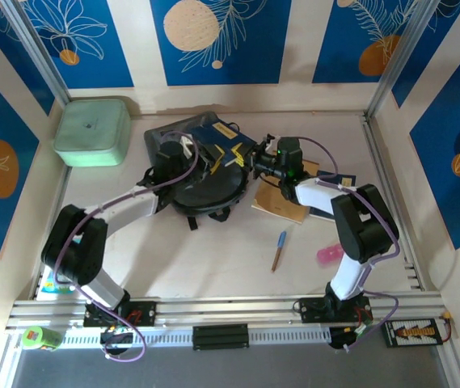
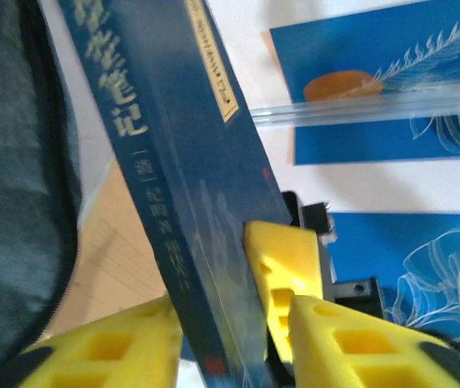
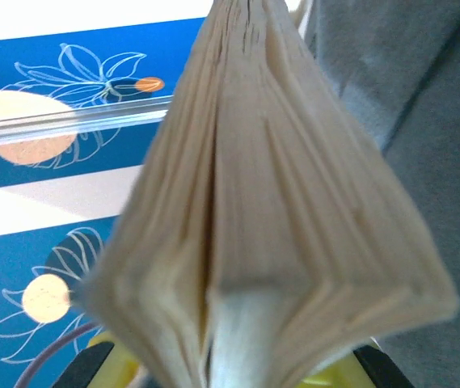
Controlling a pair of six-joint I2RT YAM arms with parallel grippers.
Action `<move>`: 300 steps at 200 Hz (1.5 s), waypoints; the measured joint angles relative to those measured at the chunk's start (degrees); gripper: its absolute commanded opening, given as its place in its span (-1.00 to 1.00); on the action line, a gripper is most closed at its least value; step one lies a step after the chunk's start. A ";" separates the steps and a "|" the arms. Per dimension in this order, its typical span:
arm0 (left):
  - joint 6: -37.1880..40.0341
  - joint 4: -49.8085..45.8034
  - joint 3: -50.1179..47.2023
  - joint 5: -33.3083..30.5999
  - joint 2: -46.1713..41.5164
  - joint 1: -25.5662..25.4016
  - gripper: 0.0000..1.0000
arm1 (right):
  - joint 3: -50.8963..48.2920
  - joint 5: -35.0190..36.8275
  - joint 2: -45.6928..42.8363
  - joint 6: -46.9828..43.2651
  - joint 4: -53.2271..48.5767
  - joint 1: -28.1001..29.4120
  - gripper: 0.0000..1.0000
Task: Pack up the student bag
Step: Pass the book, then open the student bag at the center of the table.
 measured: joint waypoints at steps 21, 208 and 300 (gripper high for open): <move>8.74 -7.32 0.07 -1.60 -4.50 0.42 0.52 | -0.79 0.28 -2.54 -3.82 -4.79 -1.31 -0.93; 94.95 -74.62 28.44 -10.71 15.56 -5.38 0.14 | -7.74 7.45 -25.20 -28.17 -39.87 -13.53 -0.94; 99.67 -74.77 33.14 -13.49 20.17 -6.08 -0.15 | -8.15 7.43 -25.22 -28.15 -40.94 -14.23 -0.94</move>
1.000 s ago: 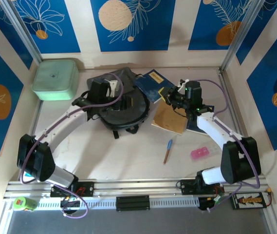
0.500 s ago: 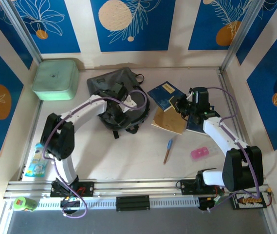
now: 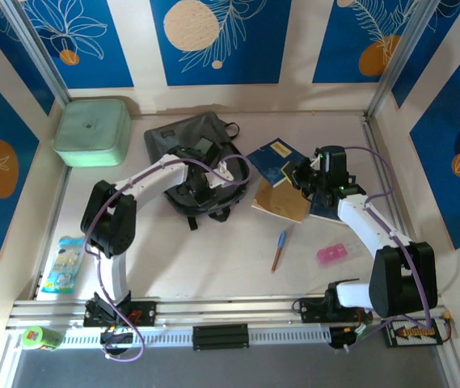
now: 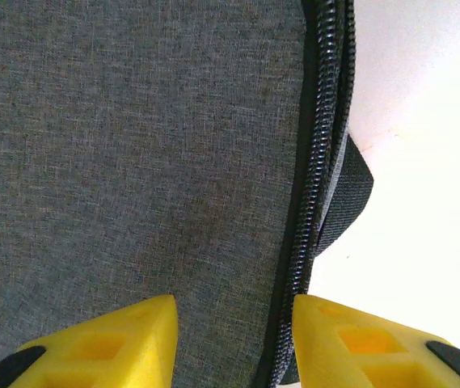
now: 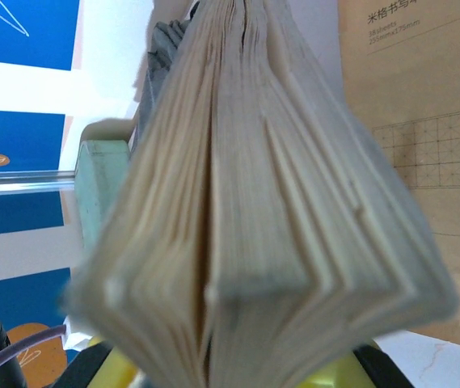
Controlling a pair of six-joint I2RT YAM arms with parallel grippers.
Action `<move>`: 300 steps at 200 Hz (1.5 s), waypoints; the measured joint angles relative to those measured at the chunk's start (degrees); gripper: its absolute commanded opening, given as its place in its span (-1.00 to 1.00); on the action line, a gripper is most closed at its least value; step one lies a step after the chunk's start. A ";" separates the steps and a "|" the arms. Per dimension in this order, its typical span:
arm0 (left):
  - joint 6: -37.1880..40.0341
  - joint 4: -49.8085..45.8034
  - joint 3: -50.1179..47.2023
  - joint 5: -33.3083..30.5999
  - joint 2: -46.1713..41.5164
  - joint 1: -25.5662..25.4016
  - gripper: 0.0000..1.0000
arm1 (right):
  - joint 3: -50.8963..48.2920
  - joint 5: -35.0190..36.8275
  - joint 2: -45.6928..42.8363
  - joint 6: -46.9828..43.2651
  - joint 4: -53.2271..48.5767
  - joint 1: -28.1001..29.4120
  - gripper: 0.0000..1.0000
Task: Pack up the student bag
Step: Open the student bag at the center of the table.
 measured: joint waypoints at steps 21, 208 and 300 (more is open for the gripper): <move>0.72 -0.44 0.81 0.46 0.72 0.00 -0.10 | 0.00 0.02 0.00 0.00 -0.09 -0.42 -0.94; 1.79 -5.73 6.82 9.53 2.67 0.42 -1.00 | -0.70 0.04 -1.57 -0.26 -1.68 -2.89 -0.94; -9.88 11.91 6.54 1.36 -11.98 1.14 -1.00 | -1.05 4.28 -11.08 -4.09 -10.75 0.17 -0.93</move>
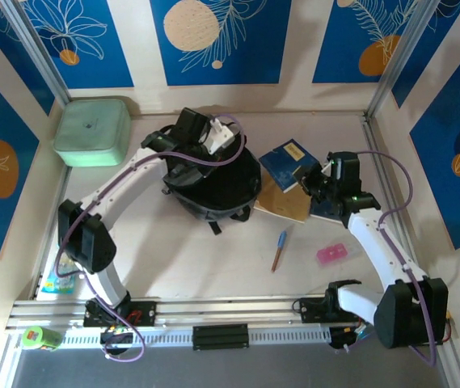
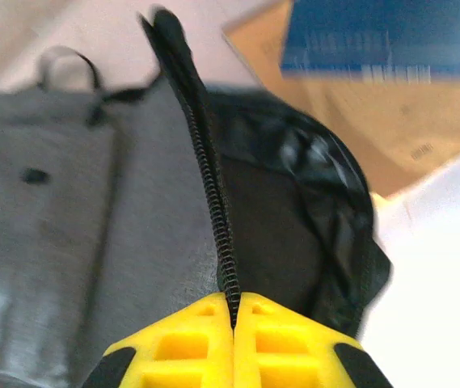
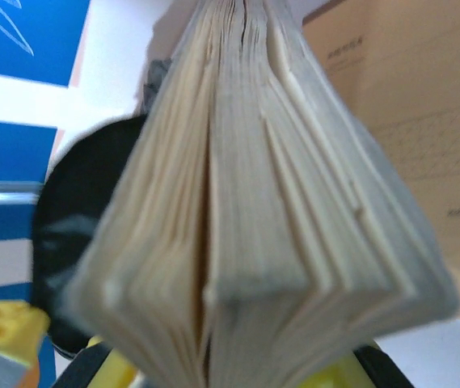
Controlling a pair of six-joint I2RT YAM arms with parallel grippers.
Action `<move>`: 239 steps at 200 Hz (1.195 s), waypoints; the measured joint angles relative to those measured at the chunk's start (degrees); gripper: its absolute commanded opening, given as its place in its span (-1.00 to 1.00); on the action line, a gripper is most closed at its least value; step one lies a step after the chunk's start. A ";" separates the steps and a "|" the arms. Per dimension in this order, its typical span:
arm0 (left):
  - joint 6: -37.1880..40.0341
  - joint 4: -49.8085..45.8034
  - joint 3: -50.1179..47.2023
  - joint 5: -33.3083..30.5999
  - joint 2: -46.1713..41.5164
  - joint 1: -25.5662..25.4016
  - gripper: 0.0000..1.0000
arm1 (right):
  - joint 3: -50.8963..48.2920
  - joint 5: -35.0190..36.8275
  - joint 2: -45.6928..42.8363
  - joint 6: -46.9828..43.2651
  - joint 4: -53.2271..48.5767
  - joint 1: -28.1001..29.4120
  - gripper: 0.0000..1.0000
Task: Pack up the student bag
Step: Open the student bag at the center of the table, then place the book in the student bag.
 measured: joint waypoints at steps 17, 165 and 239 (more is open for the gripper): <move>-1.18 4.02 -1.05 -1.81 -1.51 0.02 -1.00 | -0.02 0.02 0.02 0.44 -0.72 3.63 -0.93; -5.03 16.33 -10.05 2.84 -7.76 0.02 -1.00 | 16.48 -1.97 33.75 11.56 16.98 17.49 -0.94; -5.62 20.39 -11.80 8.50 -9.77 0.00 -1.00 | 25.40 -1.70 47.69 16.57 24.70 20.37 -0.92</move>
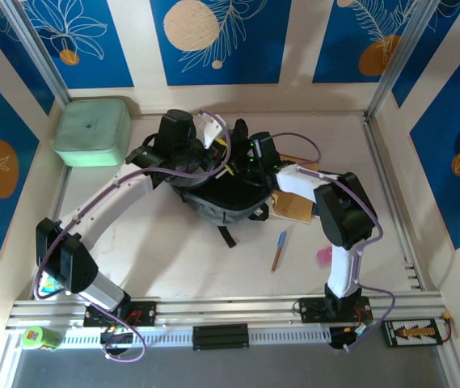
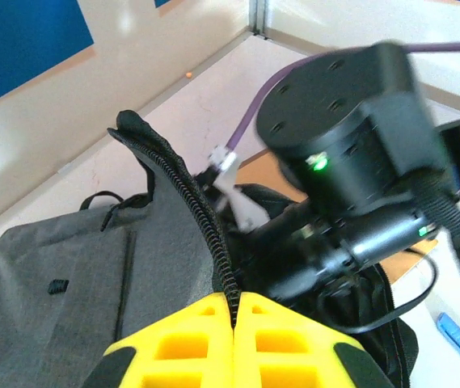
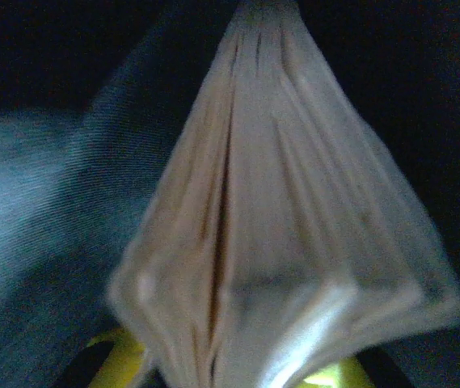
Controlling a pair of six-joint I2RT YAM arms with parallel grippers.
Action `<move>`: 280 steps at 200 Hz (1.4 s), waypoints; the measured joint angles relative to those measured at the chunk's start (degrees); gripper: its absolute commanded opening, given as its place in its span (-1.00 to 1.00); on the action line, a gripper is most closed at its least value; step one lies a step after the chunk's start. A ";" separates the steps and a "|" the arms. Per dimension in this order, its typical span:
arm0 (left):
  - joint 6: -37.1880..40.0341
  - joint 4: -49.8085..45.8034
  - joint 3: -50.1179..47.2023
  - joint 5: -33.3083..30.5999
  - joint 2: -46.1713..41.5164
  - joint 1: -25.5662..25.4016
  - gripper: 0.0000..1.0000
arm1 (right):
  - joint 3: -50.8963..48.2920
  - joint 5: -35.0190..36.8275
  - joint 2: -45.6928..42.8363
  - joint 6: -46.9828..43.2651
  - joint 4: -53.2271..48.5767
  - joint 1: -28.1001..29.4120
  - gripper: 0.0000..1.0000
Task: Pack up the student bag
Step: Place the book in the student bag, then close the student bag at the center of the table.
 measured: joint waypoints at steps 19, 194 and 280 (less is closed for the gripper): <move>-0.02 0.59 -0.81 0.09 -0.07 0.00 -1.00 | 1.90 0.17 3.15 0.48 2.12 1.27 -0.92; 1.20 6.21 -18.82 -16.85 -10.71 6.19 -1.00 | -8.70 -2.95 -17.70 -4.85 -9.79 3.13 0.21; -1.97 -2.14 -24.00 -6.25 -22.53 8.48 0.77 | -4.85 11.23 -20.20 -23.67 -35.76 -15.58 0.30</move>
